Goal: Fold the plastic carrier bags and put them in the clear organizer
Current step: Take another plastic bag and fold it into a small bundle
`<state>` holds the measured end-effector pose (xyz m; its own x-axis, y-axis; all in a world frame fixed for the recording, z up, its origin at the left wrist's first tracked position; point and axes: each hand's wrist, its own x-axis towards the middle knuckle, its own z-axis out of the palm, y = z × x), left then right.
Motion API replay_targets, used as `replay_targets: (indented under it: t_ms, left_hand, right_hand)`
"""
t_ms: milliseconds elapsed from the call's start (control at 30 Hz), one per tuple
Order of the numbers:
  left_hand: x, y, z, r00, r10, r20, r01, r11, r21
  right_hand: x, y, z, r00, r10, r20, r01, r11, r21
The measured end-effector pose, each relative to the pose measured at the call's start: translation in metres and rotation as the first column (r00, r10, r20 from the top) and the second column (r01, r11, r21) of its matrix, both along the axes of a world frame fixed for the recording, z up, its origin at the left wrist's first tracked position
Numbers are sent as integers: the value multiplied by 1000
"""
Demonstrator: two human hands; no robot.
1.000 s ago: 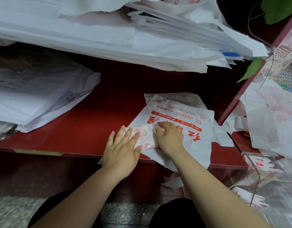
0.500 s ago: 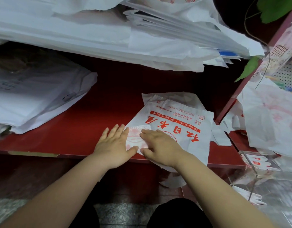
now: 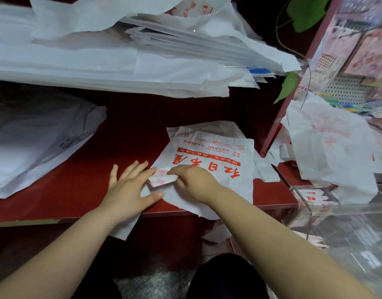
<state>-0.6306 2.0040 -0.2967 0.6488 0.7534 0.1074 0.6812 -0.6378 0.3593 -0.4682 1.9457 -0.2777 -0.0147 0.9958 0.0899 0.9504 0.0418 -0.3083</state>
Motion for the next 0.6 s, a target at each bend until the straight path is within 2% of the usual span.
replay_targets:
  t_ms: [133, 267, 300, 367, 433, 500, 533, 567, 600]
  left_hand:
    - [3, 2, 9, 967, -20, 256, -8, 994, 110]
    - [11, 5, 21, 937, -58, 344, -26, 972, 236]
    - [13, 4, 26, 926, -55, 374, -39, 970, 241]
    - [17, -5, 38, 882, -8, 471, -65, 988, 140]
    - [22, -13, 47, 812, 35, 583, -44, 999, 2]
    - [30, -25, 53, 735, 97, 671, -9, 991, -134]
    - [35, -32, 55, 694, 128, 708, 31, 978, -207]
    - [40, -40, 56, 656, 152, 739, 83, 959, -271]
    - [47, -47, 56, 630, 168, 758, 129, 940, -315]
  right_hand:
    - [5, -5, 7, 979, -41, -202, 69, 989, 134]
    - [7, -12, 21, 910, -43, -413, 147, 964, 222]
    - [7, -14, 24, 890, -38, -455, 164, 957, 240]
    - [8, -20, 32, 838, -41, -544, 228, 933, 280]
    - [10, -28, 39, 704, -26, -709, 330, 897, 295]
    - [15, -40, 42, 423, 35, -905, 380, 901, 212]
    - [18, -47, 42, 303, 49, -952, 362, 918, 163]
    - [21, -55, 40, 248, 48, -967, 326, 937, 130]
    - [24, -62, 39, 249, 35, -968, 290, 951, 109]
